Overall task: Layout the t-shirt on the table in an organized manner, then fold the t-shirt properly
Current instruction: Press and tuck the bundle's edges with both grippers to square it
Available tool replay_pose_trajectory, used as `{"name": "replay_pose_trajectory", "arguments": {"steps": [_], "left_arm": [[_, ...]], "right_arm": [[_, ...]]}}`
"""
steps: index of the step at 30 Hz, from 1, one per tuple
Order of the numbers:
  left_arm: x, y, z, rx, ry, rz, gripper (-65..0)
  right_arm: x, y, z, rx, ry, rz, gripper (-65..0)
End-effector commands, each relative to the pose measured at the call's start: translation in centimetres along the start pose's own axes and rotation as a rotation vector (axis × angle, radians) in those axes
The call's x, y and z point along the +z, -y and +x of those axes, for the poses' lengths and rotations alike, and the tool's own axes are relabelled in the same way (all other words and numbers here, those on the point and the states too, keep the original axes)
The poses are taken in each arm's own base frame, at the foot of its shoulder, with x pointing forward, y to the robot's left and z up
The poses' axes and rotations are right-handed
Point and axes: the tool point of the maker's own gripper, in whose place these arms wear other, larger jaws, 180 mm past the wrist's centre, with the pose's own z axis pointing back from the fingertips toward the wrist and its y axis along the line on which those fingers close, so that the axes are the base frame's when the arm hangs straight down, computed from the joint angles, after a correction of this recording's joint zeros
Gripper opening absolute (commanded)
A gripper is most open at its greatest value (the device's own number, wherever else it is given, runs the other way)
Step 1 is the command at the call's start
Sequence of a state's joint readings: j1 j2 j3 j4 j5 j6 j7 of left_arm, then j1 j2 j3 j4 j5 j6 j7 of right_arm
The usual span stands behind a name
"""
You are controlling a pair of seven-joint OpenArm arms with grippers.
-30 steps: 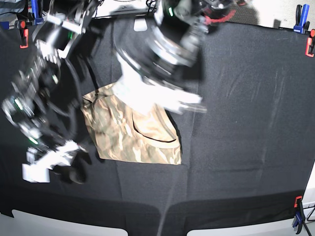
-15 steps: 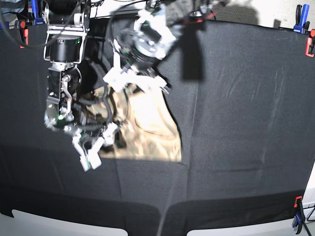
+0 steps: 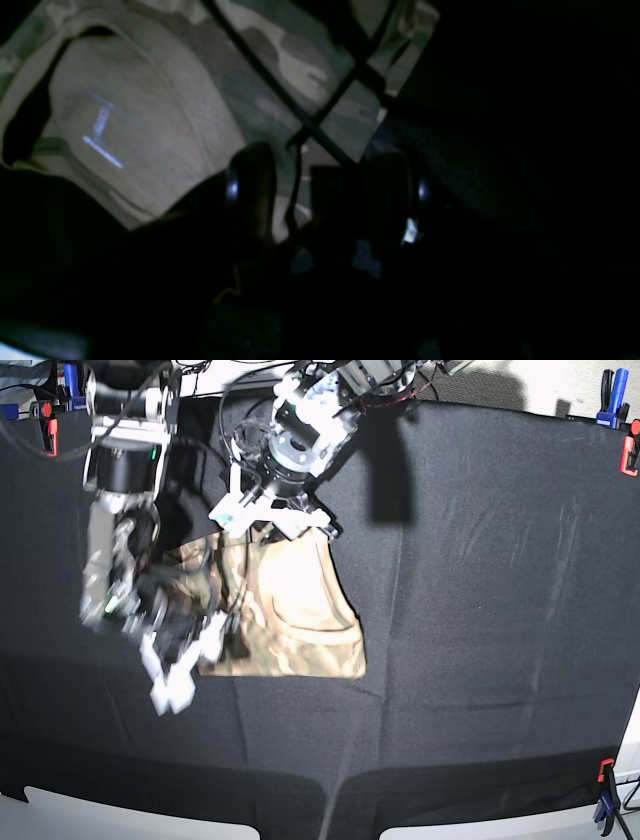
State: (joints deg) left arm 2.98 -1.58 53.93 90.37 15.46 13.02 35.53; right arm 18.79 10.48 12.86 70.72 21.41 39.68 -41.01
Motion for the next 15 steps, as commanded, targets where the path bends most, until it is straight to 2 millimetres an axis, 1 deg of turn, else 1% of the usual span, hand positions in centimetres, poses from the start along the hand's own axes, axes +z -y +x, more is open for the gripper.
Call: {"name": "replay_pose_trajectory", "arguments": {"steps": [1,3,6,8,11,13,15], "left_arm": [[0.0,-0.2,1.7,0.008,0.048,0.01,-37.0],[0.0,-0.2,1.7,0.008,0.048,0.01,-37.0],[0.0,-0.2,1.8,0.008,0.05,0.01,-37.0],[0.0,-0.2,1.8,0.009,0.052,0.01,-37.0],[-0.1,-0.3,2.1,0.002,0.073,0.012,-37.1],[-0.7,-0.7,2.1,-0.017,0.08,0.019,-37.0],[-1.3,-1.1,1.7,-0.039,0.066,0.027,-37.0]], "right_arm": [[0.9,0.8,4.1,0.02,0.11,-0.01,-39.6],[1.5,1.8,5.7,0.009,0.157,-0.035,-39.6],[2.2,3.3,7.2,-0.004,0.226,-0.072,-39.6],[2.0,3.8,7.1,0.004,0.227,-0.09,-39.6],[0.8,3.9,6.1,-0.014,0.192,-0.08,-39.6],[0.0,3.9,5.7,-0.029,0.167,-0.067,-39.6],[-0.6,3.7,5.4,-0.034,0.144,-0.057,-39.6]]}}
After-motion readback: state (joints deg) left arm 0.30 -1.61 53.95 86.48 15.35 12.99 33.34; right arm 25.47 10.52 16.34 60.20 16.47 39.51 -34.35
